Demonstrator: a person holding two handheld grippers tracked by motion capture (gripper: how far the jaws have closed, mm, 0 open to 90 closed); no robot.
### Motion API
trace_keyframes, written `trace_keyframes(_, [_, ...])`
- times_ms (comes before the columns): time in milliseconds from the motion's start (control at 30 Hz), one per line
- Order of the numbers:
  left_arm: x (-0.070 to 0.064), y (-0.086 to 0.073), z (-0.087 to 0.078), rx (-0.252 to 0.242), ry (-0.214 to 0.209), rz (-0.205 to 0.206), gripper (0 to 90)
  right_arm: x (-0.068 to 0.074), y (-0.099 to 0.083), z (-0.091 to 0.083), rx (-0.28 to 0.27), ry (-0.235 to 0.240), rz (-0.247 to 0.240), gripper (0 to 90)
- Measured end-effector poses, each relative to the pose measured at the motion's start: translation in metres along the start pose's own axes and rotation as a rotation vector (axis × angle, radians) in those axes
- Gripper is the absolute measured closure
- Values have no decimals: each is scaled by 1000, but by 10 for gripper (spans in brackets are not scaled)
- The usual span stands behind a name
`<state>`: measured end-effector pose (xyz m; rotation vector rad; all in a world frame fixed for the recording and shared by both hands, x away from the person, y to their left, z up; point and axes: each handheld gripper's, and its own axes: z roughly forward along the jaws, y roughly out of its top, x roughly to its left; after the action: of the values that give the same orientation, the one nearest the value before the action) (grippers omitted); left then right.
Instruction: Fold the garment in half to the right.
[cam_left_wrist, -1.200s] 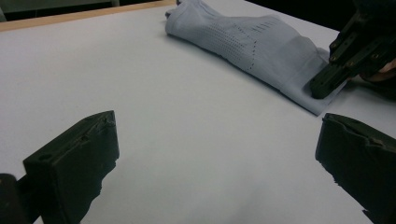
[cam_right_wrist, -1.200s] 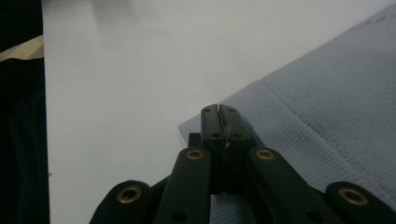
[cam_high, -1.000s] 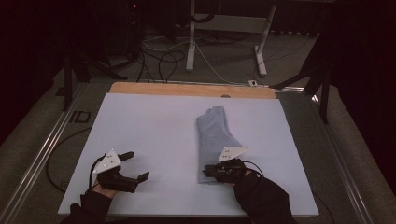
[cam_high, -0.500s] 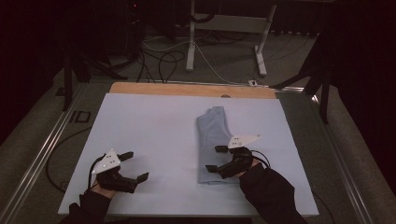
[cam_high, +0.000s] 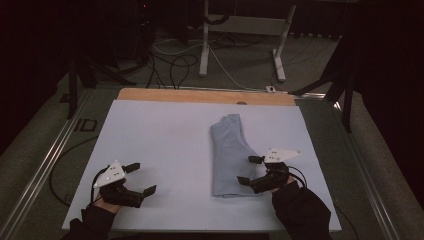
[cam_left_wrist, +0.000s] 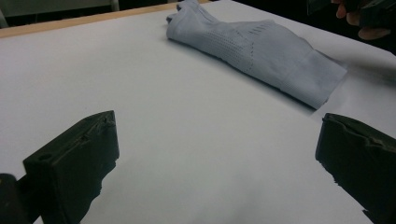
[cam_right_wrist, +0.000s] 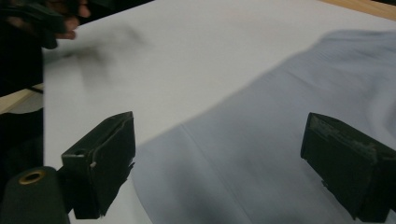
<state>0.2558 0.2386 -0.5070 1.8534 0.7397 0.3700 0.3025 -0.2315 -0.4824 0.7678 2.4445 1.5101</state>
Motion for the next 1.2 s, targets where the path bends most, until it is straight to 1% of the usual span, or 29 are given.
trace_keyframes(67, [1,-1,-1,-2,0,-1,1,-2,-7,-7,-4,-15,11,101])
trace_keyframes(233, [3,-2,-2,1,-2,3,1,-5,-23,-21,3,-93,26,101])
trace_keyframes(300, [3,-3,-3,6,-2,3,1,-6,-29,-25,0,-98,40,101])
trace_keyframes(367, [3,-4,-4,12,-3,9,1,-6,-36,-30,2,-116,42,101])
trace_keyframes(467, [4,-6,-7,11,9,13,1,-7,-46,-35,-8,-119,57,101])
trace_keyframes(533, [4,-6,-8,12,10,13,1,-6,-49,-37,-8,-123,53,101])
trace_keyframes(567, [4,-7,-11,10,13,13,1,-5,-55,-40,-7,-148,58,101])
trace_keyframes(600, [5,-8,-12,10,14,8,1,-5,-57,-42,-5,-153,63,101])
trace_keyframes(700, [5,-9,-14,10,18,8,1,-5,-62,-48,-10,-187,72,101])
trace_keyframes(767, [6,-11,-15,9,23,5,1,-5,-64,-50,-12,-191,74,101])
trace_keyframes(800, [6,-11,-16,9,25,3,1,-4,-66,-52,-16,-212,82,101])
trace_keyframes(933, [5,-13,-15,18,27,14,1,-3,-73,-55,-6,-249,83,101])
trace_keyframes(1100, [4,-13,-13,17,20,19,1,-2,-75,-56,2,-252,89,101])
trace_keyframes(1133, [4,-13,-13,15,18,19,1,-2,-75,-56,3,-260,92,101])
trace_keyframes(1200, [3,-12,-13,16,20,27,1,-2,-75,-58,-1,-257,97,101])
